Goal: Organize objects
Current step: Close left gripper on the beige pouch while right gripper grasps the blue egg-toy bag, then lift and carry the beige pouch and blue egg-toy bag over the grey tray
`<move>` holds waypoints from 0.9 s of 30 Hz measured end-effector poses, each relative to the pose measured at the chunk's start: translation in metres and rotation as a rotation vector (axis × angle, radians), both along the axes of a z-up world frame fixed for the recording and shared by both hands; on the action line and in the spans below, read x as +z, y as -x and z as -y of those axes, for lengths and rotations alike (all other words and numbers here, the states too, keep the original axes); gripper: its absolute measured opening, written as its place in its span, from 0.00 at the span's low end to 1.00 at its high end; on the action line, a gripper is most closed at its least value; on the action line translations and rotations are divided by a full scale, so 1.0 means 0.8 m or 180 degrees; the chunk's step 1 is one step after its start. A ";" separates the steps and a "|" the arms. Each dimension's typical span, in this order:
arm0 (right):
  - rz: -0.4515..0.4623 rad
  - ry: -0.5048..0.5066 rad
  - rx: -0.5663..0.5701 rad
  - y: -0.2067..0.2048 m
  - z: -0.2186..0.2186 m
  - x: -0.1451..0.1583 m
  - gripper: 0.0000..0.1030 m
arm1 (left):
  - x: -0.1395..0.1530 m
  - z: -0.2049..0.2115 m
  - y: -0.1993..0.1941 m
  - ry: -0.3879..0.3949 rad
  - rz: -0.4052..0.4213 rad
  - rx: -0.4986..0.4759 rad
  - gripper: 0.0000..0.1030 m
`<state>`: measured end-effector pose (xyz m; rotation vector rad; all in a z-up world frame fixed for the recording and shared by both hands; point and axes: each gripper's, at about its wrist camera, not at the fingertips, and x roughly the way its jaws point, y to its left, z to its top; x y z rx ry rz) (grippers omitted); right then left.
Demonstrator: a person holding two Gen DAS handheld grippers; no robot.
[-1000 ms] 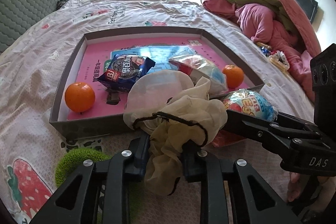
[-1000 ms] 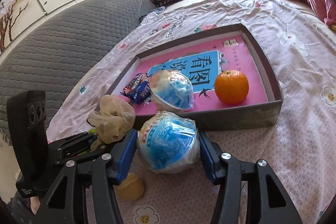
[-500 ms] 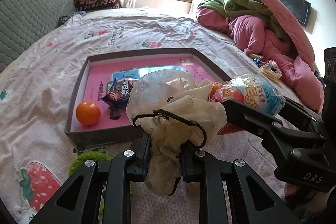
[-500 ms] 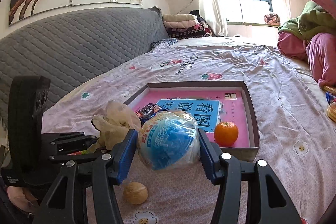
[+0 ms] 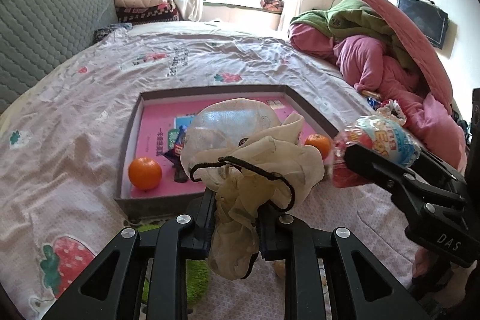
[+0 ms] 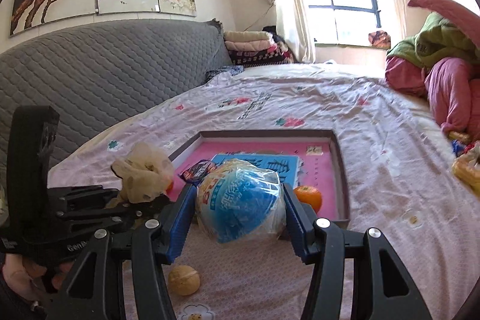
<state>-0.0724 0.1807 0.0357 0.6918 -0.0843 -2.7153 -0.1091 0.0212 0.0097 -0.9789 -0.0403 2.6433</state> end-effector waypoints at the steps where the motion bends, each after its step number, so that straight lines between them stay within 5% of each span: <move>1: -0.0027 -0.0013 -0.0016 -0.002 -0.002 0.002 0.55 | 0.004 0.001 0.001 0.0000 -0.0012 0.0002 0.22; 27: -0.0352 -0.0131 -0.0204 0.008 -0.015 0.038 0.55 | 0.057 0.038 0.036 -0.0048 -0.0312 0.0108 0.23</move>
